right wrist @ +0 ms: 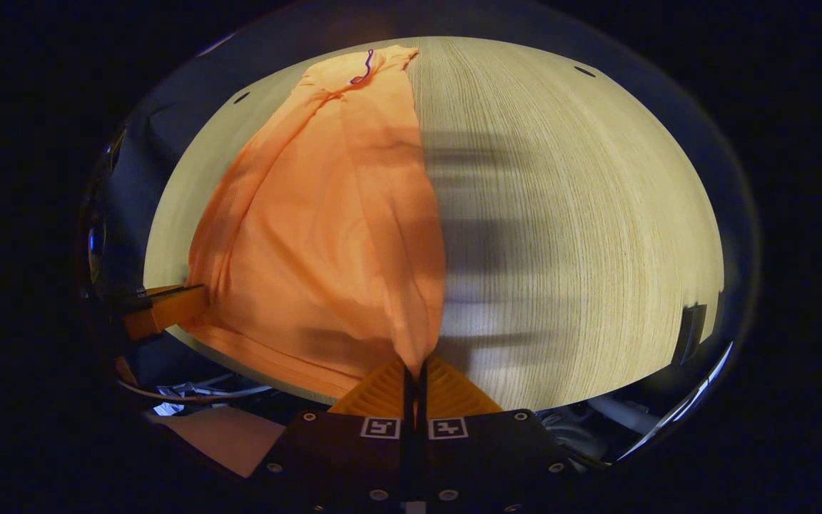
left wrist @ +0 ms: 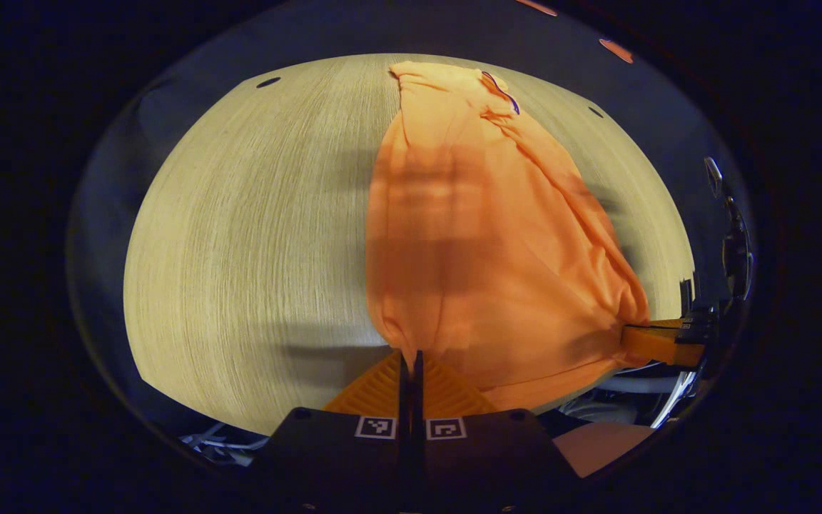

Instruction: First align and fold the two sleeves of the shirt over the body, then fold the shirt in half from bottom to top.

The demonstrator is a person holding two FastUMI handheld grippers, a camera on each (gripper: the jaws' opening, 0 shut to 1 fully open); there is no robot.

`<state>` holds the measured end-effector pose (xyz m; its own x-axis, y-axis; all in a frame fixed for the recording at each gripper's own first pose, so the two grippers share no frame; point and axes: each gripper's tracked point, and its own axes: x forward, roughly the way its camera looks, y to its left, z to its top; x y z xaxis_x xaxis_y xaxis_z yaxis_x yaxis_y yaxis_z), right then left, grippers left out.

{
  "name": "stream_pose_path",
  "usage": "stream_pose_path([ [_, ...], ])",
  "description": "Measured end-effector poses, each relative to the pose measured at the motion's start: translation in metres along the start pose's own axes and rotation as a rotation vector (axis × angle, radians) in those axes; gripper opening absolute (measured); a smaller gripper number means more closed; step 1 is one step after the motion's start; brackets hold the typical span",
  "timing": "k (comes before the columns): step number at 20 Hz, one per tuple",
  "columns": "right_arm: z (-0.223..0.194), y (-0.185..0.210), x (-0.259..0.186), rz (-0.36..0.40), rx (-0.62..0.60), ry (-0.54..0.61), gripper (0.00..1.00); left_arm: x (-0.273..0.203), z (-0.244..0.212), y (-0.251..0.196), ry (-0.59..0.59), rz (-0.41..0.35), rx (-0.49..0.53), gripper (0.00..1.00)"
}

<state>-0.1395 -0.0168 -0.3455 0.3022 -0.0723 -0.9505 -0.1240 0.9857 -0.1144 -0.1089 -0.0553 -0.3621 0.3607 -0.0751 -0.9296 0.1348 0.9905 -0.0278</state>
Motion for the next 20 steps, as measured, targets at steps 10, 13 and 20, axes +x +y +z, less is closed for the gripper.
stream_pose_path([
  [10,0.113,-0.007,-0.048,0.029,-0.010,-0.167,0.00,-0.037,0.095,0.003,-0.154,-0.010,-0.015,0.01],
  [13,0.149,-0.011,-0.054,0.026,-0.010,-0.208,0.00,-0.040,0.125,0.005,-0.194,-0.007,-0.020,0.01],
  [20,0.239,-0.017,-0.058,0.010,-0.035,-0.291,0.00,-0.030,0.213,0.013,-0.261,0.004,0.012,0.01],
])
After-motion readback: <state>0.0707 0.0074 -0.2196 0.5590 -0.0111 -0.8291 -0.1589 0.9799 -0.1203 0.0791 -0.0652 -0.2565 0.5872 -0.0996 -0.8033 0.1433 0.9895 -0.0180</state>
